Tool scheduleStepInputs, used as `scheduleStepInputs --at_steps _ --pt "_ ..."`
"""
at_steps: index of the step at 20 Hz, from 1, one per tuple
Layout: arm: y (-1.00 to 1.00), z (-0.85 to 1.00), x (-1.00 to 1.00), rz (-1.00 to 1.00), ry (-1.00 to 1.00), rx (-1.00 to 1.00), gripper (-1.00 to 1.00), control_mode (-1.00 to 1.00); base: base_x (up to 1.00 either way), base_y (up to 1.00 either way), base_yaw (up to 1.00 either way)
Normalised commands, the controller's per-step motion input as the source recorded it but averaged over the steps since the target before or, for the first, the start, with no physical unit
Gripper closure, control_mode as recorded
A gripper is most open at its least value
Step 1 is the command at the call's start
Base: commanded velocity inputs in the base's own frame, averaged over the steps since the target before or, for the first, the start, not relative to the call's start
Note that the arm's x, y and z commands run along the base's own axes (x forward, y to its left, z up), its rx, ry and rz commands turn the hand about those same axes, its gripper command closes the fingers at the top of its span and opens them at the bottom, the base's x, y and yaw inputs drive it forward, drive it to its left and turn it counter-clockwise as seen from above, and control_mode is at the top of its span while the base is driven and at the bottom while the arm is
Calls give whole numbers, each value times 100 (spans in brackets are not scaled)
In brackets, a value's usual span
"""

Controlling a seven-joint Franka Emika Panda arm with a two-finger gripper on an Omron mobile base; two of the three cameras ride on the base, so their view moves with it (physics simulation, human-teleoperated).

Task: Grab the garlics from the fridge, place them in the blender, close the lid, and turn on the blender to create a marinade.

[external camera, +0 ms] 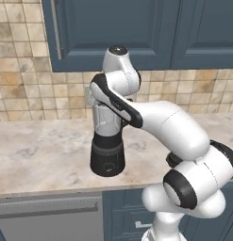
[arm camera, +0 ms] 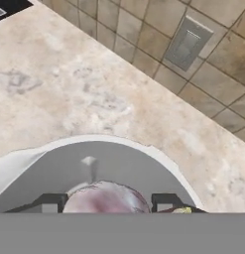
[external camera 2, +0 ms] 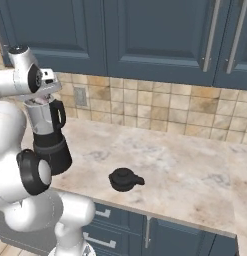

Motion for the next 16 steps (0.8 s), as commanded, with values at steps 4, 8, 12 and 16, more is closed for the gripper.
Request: scheduleStepInputs --at_steps 4,8,12,16 --pt "0 -46 2 0 15 6 100 -100 0 0 0" --pt "0 -38 1 0 13 3 -100 -100 0 0 0" --pt "0 -3 -5 0 1 1 -100 -100 0 0 0" --pt "0 0 -20 0 0 1 -100 -100 0 0 0"
